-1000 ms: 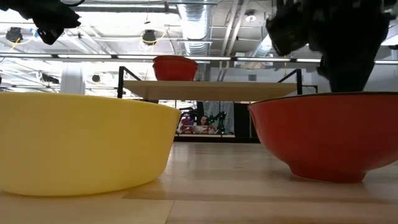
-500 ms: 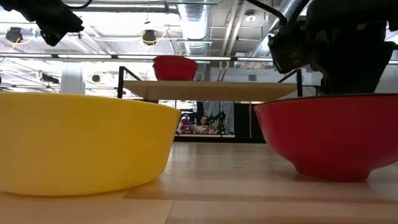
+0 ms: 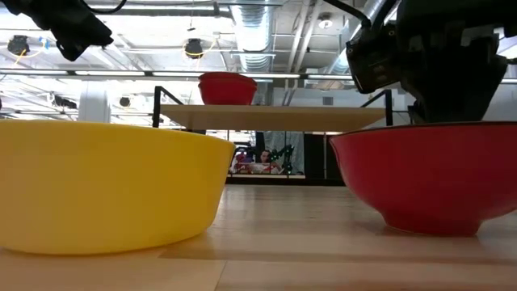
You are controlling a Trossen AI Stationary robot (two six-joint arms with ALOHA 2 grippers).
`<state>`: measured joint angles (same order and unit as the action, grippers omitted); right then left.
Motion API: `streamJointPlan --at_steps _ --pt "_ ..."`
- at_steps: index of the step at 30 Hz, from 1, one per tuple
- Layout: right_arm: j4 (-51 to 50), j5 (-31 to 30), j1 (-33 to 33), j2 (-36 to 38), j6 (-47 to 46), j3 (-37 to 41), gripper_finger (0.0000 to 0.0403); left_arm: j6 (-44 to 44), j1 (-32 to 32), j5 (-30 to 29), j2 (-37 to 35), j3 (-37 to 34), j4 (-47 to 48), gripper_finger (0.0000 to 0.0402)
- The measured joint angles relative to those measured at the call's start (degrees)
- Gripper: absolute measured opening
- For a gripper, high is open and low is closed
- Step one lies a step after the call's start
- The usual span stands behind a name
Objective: Pick & Place Mini bowls
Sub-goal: Stack the white patterned bowl on the white patterned bowl on the shelf
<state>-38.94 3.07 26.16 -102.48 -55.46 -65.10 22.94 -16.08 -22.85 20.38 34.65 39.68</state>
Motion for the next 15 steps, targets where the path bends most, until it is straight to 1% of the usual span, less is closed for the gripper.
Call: streamJointPlan --at_steps 6,7,11,15 --pt "0.4 0.0 0.0 0.2 0.0 0.0 0.0018 0.0 0.0 0.0 0.0 0.0 -0.2 0.0084" --pt "0.6 0.0 0.0 0.3 -0.1 -0.2 0.0011 0.0 0.0 0.0 0.0 0.0 -0.2 0.0084" --pt "0.4 -0.7 0.0 0.3 -1.5 -0.1 0.0013 0.0 0.0 0.0 0.0 0.0 -0.3 0.0084" --pt "0.2 -1.1 0.0 0.3 -1.5 -0.4 0.0005 0.0 0.0 0.4 0.0 0.0 -0.3 0.0084"
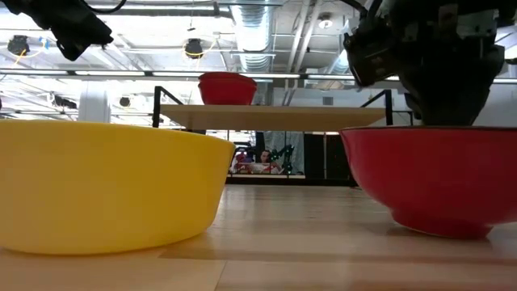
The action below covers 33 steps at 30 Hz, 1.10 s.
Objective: Pick & Place Mini bowls
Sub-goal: Stack the white patterned bowl on the white patterned bowl on the shelf
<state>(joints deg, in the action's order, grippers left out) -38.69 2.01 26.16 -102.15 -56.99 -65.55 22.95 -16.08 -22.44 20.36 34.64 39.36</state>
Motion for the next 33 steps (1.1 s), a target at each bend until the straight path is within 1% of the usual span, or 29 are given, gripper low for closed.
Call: streamJointPlan --at_steps 3,8,15,20,23,27,33 --pt "-0.5 -0.5 0.0 -0.2 0.1 -0.9 0.0005 0.0 0.0 0.0 0.0 0.0 0.0 0.0084" --pt "-3.7 -4.2 -0.1 -0.1 0.5 -4.1 0.0003 0.0 0.0 0.0 0.0 0.0 -0.4 0.0084" --pt "-13.0 -11.3 -0.4 0.0 3.5 -14.3 0.0001 0.0 0.0 0.0 0.0 0.0 -1.4 0.0084" --pt "-20.8 -19.2 -1.7 0.1 6.9 -22.7 0.0001 -0.3 0.0 0.0 0.5 0.0 -5.0 0.0084" --pt "-23.6 -24.4 -2.7 0.1 9.3 -27.2 0.0001 -2.6 0.0 0.2 1.9 0.0 -8.6 0.0084" --pt "-26.8 -31.8 -4.0 0.2 12.4 -32.8 0.0001 -6.3 0.0 1.6 5.4 0.0 -15.2 0.0084" --pt "-28.8 -45.5 -6.5 0.2 16.5 -38.4 0.0001 -12.2 0.0 2.4 11.2 0.0 -26.1 0.0084"
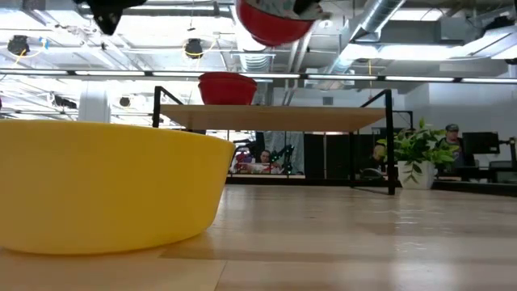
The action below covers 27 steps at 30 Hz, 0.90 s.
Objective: Pick & Place Mini bowls
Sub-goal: Stack the white patterned bowl on the white patterned bowl on the shelf
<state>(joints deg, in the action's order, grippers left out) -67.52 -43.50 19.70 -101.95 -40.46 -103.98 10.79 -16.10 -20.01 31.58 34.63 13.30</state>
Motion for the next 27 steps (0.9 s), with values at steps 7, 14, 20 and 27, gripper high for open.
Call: streamJointPlan --at_steps 7,14,20,27 --pt "0.6 -10.5 -2.5 0.0 6.4 -4.6 0.0000 -6.1 0.0 0.1 5.1 0.0 -14.4 0.0125" --pt "8.8 -24.3 -3.9 0.0 15.9 -5.5 0.0000 -9.5 0.0 -3.2 9.9 0.0 -24.4 0.0180" --pt "22.4 -31.9 -5.0 0.0 29.6 -5.5 0.0000 -17.5 0.1 -7.3 14.3 0.0 -30.9 0.0187" --pt "34.8 -34.0 -5.8 -0.4 41.8 -5.5 0.0000 -25.4 0.8 -12.4 17.4 0.0 -41.7 0.0185"
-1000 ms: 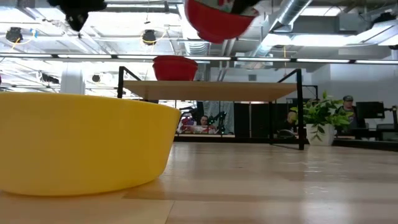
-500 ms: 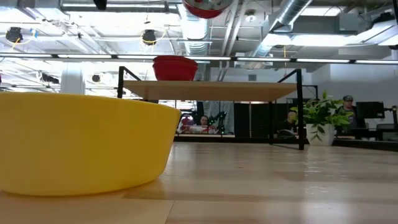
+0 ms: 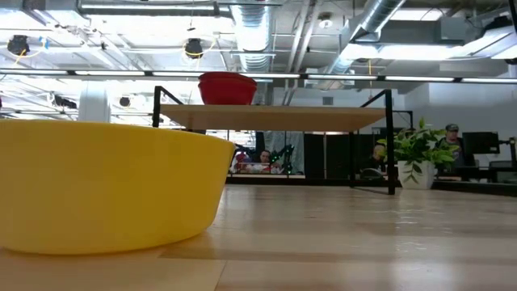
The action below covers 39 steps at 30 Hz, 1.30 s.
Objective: Pick & Place Mini bowls
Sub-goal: Stack the white patterned bowl on the white patterned bowl on the shelf
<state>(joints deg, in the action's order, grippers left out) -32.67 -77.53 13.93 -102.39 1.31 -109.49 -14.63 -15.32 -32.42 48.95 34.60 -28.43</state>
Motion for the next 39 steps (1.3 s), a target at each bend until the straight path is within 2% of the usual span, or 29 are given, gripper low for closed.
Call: streamJointPlan --at_steps 8,20,23,35,39 --pt "13.5 -2.3 -0.8 -2.7 10.9 0.0 0.0000 -0.1 2.7 -0.6 2.4 0.8 -4.4 0.0184" --pt "37.7 -3.4 -0.5 -8.2 35.5 0.1 0.0000 -0.1 4.2 -2.4 4.4 4.1 -4.7 0.0184" --pt "42.1 -3.0 0.0 -8.8 41.2 0.1 0.0000 0.0 4.2 -4.9 4.7 4.1 -4.8 0.0184" --pt "44.1 -1.6 1.1 -8.7 42.3 0.1 0.0000 -0.1 4.2 -8.3 4.7 4.1 -4.6 0.0183" --pt "44.2 0.4 1.0 -8.7 40.9 0.1 0.0000 0.1 4.1 -9.2 4.8 4.1 -4.9 0.0158"
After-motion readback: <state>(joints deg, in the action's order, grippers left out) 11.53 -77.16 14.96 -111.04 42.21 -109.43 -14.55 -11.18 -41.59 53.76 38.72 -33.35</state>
